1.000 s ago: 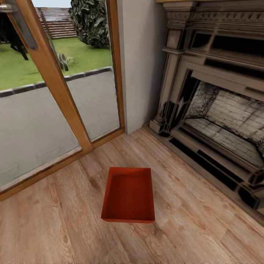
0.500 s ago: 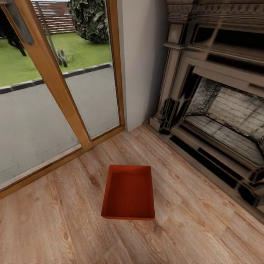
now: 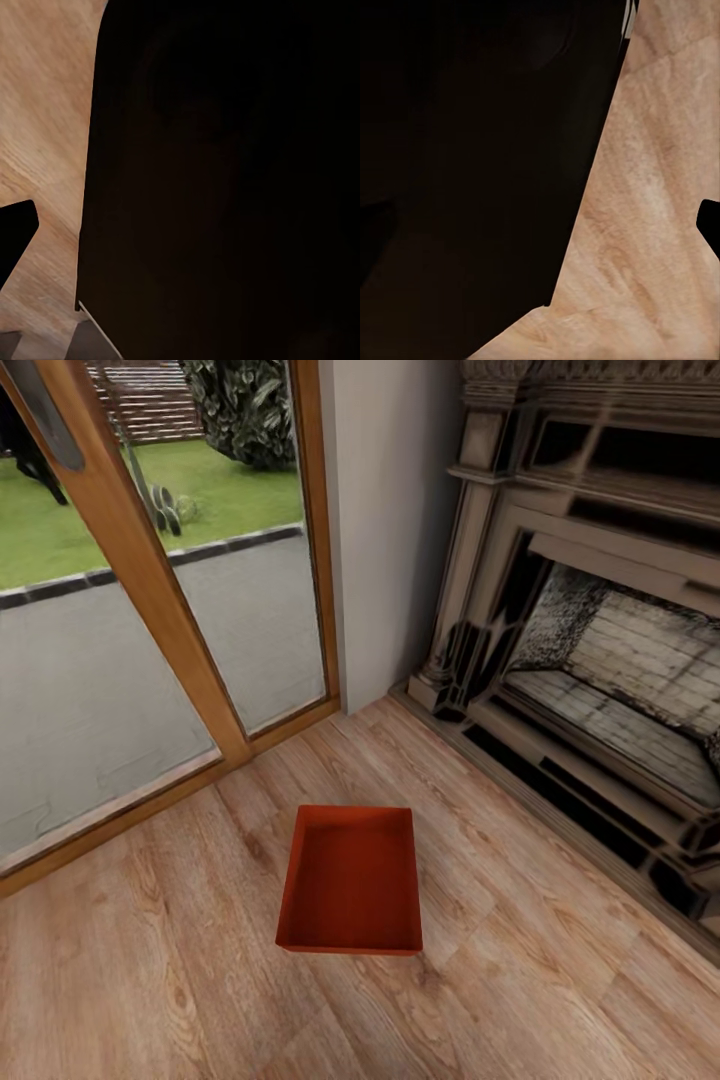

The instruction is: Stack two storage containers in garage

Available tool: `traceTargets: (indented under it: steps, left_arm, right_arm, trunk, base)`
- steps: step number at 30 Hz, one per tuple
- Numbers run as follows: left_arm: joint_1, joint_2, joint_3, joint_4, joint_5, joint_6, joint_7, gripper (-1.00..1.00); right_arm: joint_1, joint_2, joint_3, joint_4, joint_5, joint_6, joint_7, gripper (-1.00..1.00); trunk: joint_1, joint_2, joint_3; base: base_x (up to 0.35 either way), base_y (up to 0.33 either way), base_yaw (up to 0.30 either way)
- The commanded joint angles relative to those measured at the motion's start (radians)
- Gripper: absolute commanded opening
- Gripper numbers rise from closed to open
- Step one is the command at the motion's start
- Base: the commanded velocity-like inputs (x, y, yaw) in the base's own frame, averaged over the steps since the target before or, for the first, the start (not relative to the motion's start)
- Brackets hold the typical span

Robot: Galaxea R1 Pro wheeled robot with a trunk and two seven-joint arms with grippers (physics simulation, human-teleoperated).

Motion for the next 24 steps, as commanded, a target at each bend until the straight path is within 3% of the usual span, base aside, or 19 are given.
traceTargets:
  steps: [1,15,18,22,24]
  left_arm:
    - [0.000,0.000,-0.003,0.000,0.006,0.001,0.002,1.00]
    - [0.000,-0.001,-0.003,0.000,0.006,0.001,0.002,1.00]
    - [0.017,0.016,0.015,0.015,0.023,-0.004,-0.015,1.00]
    - [0.040,0.038,0.035,-0.001,0.020,-0.001,-0.003,1.00]
    - [0.051,0.049,0.034,-0.012,0.021,0.000,0.000,1.00]
  right_arm:
    - [-0.001,0.000,0.008,0.003,-0.008,-0.005,-0.001,1.00]
    - [-0.001,0.000,0.007,0.003,-0.011,-0.017,-0.001,1.00]
    - [0.016,-0.007,0.023,0.020,-0.022,0.000,0.016,1.00]
    - [0.039,-0.003,0.045,0.011,-0.030,0.003,0.024,1.00]
    - [0.050,-0.002,0.036,-0.001,-0.038,0.004,0.024,1.00]
  trunk:
    - [0.000,0.000,-0.001]
    - [0.000,0.000,-0.001]
    - [0.000,0.000,-0.001]
    - [0.000,0.000,-0.001]
    - [0.000,0.000,-0.001]
  base:
    - [0.000,0.000,0.000]
    - [0.000,0.000,0.000]
    - [0.000,0.000,0.000]
    - [0.000,0.000,0.000]
    - [0.000,0.000,0.000]
